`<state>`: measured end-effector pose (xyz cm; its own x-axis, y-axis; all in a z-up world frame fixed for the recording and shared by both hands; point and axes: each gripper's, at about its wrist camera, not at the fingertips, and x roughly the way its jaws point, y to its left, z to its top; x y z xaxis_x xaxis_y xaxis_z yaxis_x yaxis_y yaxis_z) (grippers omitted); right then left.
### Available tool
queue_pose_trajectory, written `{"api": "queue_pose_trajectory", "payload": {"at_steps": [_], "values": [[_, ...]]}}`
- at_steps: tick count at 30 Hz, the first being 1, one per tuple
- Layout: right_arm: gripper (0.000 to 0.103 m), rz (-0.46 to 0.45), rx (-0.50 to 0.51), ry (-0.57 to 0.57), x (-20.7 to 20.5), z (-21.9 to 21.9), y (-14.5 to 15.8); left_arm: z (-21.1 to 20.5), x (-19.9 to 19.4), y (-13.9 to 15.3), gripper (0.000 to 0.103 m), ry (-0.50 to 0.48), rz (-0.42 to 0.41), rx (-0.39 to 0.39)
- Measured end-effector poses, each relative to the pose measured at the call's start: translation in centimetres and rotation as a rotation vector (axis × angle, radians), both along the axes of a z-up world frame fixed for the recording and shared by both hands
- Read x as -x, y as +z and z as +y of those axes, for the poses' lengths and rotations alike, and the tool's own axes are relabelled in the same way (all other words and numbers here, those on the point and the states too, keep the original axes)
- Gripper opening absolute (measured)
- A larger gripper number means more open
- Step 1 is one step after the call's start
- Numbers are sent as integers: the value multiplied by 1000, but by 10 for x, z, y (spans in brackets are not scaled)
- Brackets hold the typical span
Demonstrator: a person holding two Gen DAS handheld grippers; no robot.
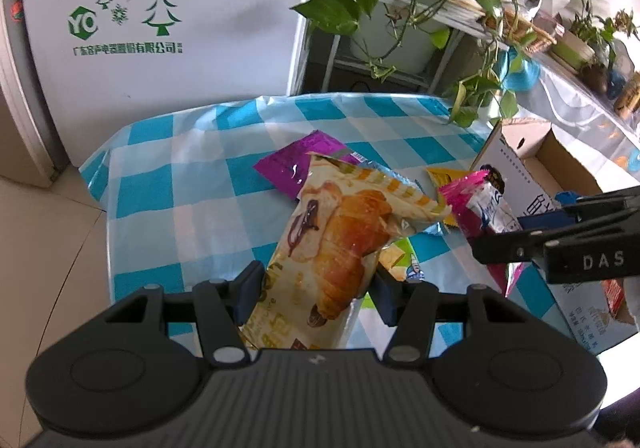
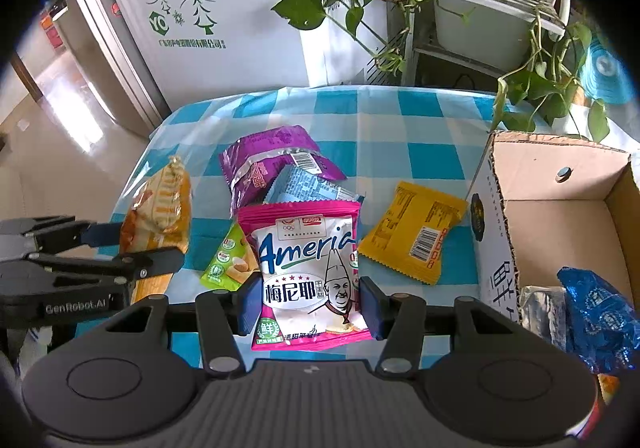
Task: Organize snacks
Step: 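Lift the pink bag with the right tool while the left tool lifts the croissant pack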
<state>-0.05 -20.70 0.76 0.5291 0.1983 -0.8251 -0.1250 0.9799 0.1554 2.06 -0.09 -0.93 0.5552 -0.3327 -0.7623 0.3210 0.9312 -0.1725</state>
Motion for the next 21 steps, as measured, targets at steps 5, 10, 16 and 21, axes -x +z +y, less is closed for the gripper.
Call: {"api": "queue_pose_trajectory", "payload": {"at_steps": [5, 10, 16, 21], "values": [[57, -19, -9, -4, 3, -2, 5, -1, 11, 6, 56, 54, 1, 66], [57, -37, -23, -3, 7, -5, 10, -10, 24, 9, 56, 60, -6, 82], [57, -64, -44, -20, 11, -13, 18, -22, 35, 16, 56, 65, -16, 94], [57, -98, -78, -50, 14, -28, 30, -33, 38, 24, 56, 54, -26, 110]]}}
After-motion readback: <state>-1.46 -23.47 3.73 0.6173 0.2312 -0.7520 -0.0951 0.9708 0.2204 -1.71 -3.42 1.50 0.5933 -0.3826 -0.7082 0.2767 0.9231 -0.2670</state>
